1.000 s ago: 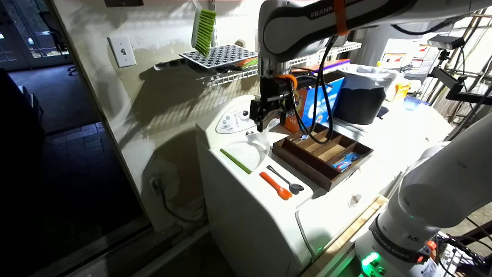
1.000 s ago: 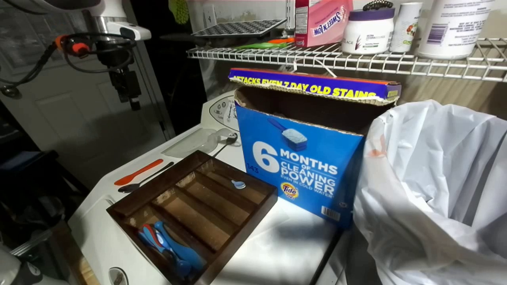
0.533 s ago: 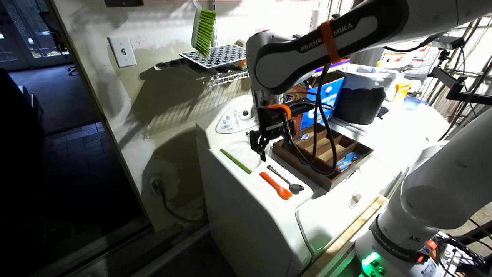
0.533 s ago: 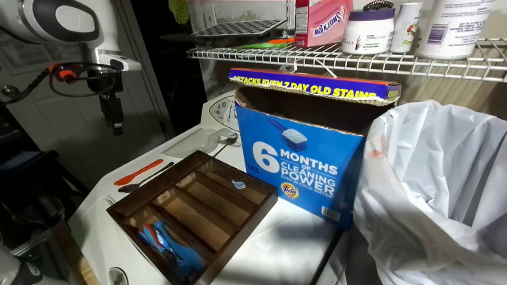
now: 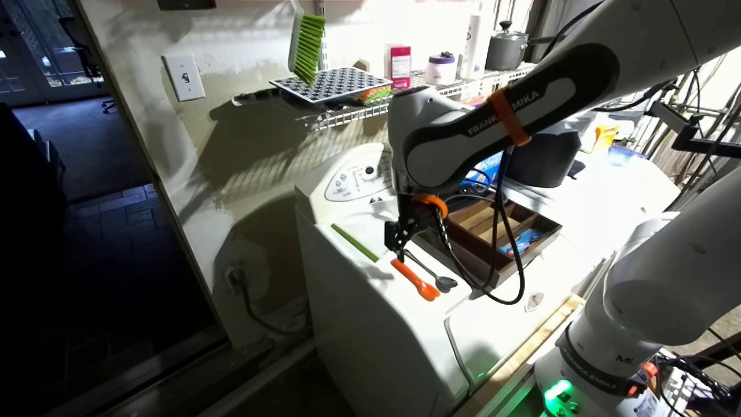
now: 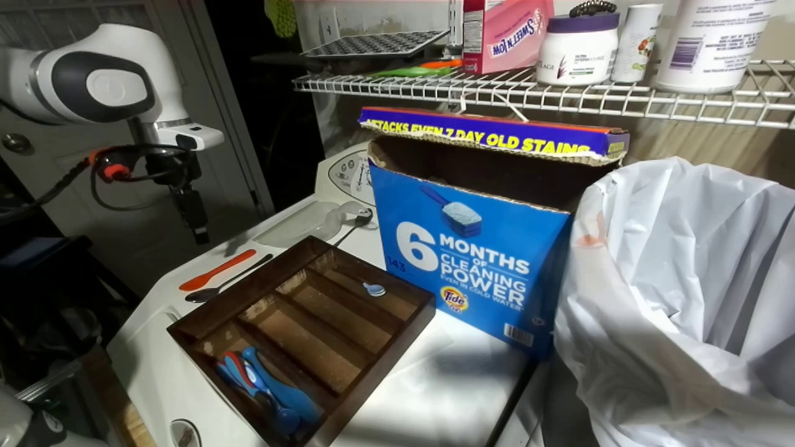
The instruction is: Put the spoons on the in the drawer that's on the table
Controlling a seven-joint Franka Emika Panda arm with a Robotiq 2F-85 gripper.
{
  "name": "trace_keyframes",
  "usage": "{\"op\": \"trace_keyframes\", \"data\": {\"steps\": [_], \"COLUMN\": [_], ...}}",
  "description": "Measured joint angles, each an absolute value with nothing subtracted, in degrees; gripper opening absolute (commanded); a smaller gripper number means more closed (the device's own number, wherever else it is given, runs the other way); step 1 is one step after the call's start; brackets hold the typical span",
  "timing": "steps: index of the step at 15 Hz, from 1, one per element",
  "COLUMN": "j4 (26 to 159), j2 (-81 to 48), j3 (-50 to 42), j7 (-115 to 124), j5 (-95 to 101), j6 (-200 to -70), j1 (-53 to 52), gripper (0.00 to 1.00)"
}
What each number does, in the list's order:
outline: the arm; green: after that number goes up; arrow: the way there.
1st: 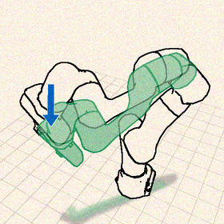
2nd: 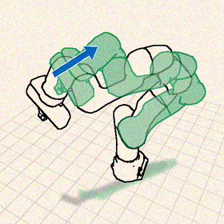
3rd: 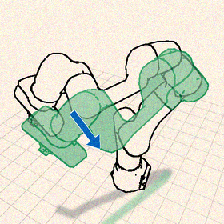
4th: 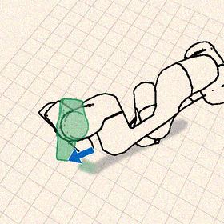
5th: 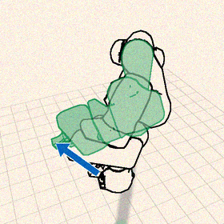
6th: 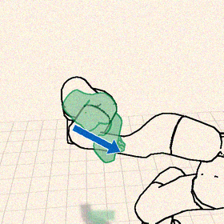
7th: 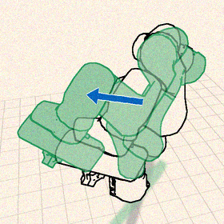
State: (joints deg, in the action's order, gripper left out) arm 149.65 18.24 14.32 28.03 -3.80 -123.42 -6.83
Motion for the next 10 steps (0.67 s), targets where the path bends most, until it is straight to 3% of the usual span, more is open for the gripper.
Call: {"op": "trace_keyframes", "data": {"steps": [4, 10], "j4": [155.25, 156.13], "j2": [18.58, 18.76], "j3": [14.22, 13.88], "j7": [26.94, 26.81], "j5": [-3.77, -3.84], "j6": [-133.23, -133.99], "j1": [-7.0, -6.82], "gripper": [1.0, 1.0]}}
